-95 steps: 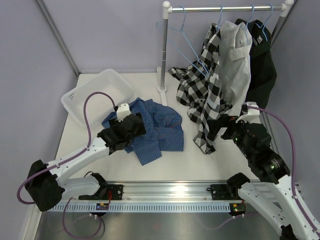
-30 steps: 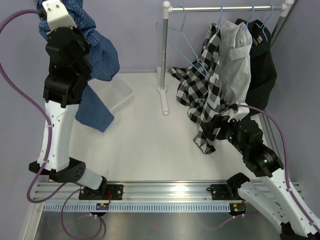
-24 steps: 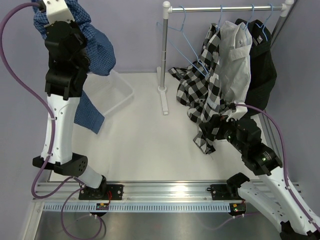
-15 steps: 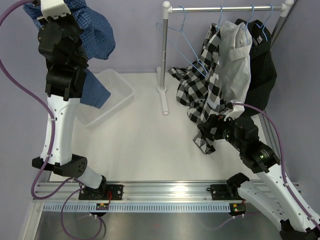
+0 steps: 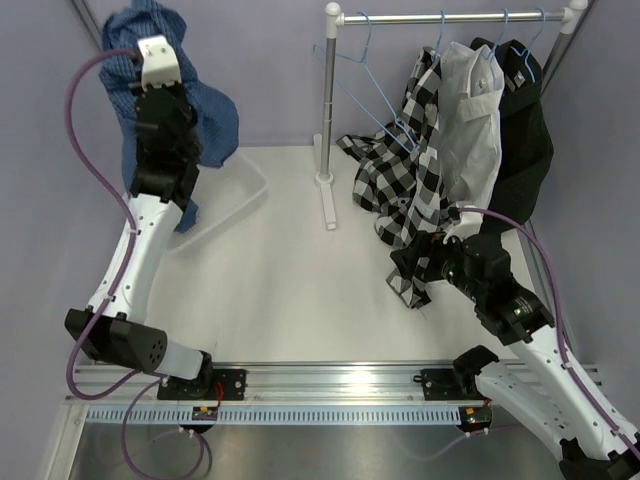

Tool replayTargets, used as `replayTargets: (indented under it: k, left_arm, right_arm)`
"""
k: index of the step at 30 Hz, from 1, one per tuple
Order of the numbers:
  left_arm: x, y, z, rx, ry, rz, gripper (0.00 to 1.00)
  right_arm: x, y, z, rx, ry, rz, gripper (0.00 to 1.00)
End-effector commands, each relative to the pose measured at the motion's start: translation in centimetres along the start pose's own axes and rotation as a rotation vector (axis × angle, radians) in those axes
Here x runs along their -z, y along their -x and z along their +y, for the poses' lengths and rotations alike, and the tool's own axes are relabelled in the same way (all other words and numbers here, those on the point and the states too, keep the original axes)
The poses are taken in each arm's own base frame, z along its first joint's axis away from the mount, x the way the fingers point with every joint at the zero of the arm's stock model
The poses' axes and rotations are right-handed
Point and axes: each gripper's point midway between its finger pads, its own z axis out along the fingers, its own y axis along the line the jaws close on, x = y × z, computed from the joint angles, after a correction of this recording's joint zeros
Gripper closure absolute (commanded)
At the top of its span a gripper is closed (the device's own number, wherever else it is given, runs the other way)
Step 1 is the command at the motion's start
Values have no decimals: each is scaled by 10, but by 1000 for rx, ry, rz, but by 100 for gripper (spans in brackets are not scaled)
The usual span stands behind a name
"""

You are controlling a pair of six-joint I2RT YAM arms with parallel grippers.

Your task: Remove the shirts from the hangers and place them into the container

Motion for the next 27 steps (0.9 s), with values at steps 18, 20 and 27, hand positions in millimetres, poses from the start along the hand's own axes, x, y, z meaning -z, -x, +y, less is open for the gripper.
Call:
replayTargets:
  k: [18,20,27]
  left_arm:
    - [12,-271,23,27,157,354,100]
    - [12,-291,21,-2,157,408,100]
    - [8,-371,5,-21,135,683,100]
  right_arm:
    - [2,-10,10,-18,81,-4,1]
    - [3,-10,10,-19,82,-6,1]
    - [4,-9,7,-16,71,-14,1]
